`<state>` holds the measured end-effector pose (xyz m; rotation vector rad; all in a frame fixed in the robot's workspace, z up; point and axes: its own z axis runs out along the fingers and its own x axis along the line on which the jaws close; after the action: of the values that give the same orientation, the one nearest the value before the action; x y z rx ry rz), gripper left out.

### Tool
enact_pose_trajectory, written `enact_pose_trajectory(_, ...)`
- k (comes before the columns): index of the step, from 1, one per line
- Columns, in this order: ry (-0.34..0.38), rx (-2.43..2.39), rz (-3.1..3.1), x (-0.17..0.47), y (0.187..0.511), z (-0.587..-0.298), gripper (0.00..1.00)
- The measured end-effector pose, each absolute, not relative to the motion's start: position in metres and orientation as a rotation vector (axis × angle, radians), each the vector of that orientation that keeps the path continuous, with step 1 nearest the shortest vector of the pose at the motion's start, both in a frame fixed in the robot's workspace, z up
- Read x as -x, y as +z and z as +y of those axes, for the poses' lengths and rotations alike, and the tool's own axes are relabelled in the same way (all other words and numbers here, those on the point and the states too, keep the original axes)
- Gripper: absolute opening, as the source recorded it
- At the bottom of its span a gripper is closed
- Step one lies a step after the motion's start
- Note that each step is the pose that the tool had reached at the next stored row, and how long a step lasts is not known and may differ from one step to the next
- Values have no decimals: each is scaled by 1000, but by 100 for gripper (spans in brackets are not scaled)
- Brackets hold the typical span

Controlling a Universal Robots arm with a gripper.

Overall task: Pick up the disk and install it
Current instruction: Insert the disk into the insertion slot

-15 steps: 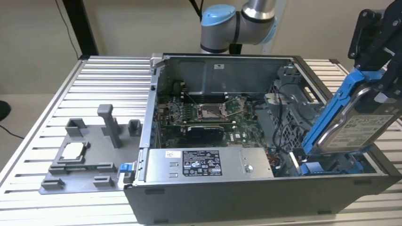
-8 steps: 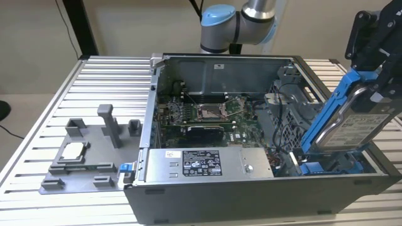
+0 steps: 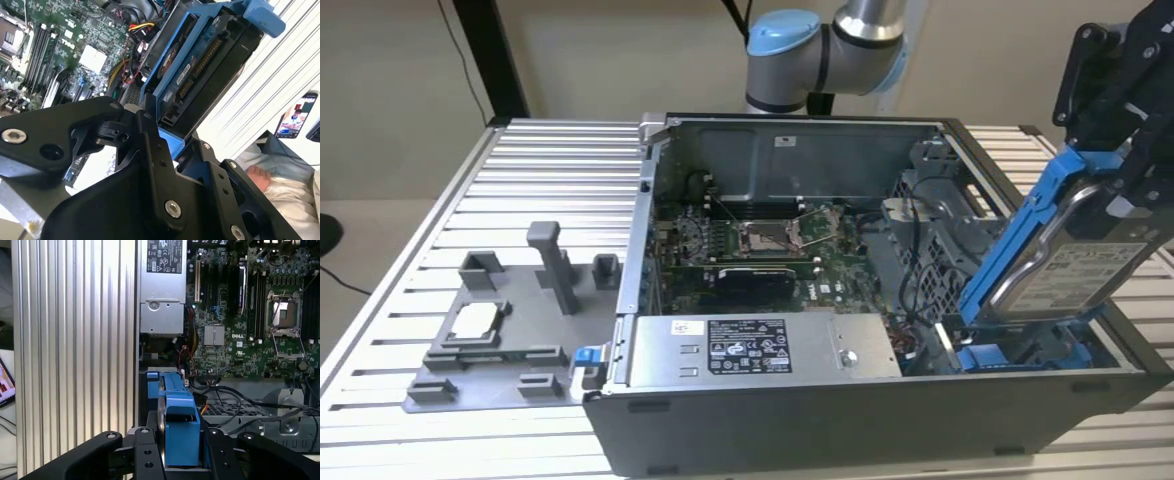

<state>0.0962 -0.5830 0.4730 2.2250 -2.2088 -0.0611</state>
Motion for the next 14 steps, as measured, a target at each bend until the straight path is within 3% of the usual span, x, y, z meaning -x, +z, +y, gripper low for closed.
enact_pose_trajectory(14,-60,-2225,-2209,-98,459,-580,0)
